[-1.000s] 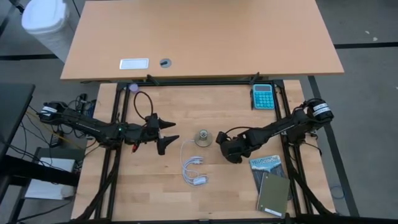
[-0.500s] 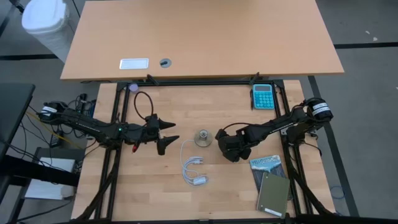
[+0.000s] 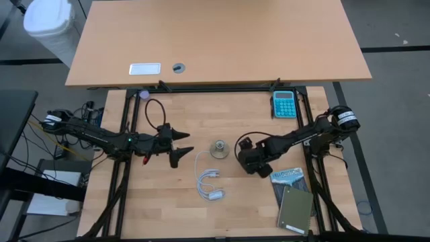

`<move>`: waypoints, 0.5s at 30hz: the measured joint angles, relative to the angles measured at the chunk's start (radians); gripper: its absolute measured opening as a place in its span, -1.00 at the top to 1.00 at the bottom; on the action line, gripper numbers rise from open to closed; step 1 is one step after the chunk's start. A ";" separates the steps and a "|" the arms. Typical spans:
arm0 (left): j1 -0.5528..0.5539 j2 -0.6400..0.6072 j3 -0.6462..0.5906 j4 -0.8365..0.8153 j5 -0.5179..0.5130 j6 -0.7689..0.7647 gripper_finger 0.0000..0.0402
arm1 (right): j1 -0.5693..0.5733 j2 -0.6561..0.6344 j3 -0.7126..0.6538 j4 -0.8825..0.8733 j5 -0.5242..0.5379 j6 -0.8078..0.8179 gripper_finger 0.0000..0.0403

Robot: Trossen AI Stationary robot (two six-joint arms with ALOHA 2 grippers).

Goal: Screw lightbulb
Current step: Insert the lightbulb into the desk lamp

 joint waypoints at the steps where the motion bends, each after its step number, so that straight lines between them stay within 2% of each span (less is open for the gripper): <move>1: 0.000 0.000 0.000 0.000 0.003 0.000 -0.62 | 0.003 0.000 0.000 -0.005 0.000 0.033 -0.60; 15: 0.000 0.000 0.000 -0.003 0.036 0.001 -0.62 | 0.007 0.000 0.000 -0.017 0.001 0.526 -0.54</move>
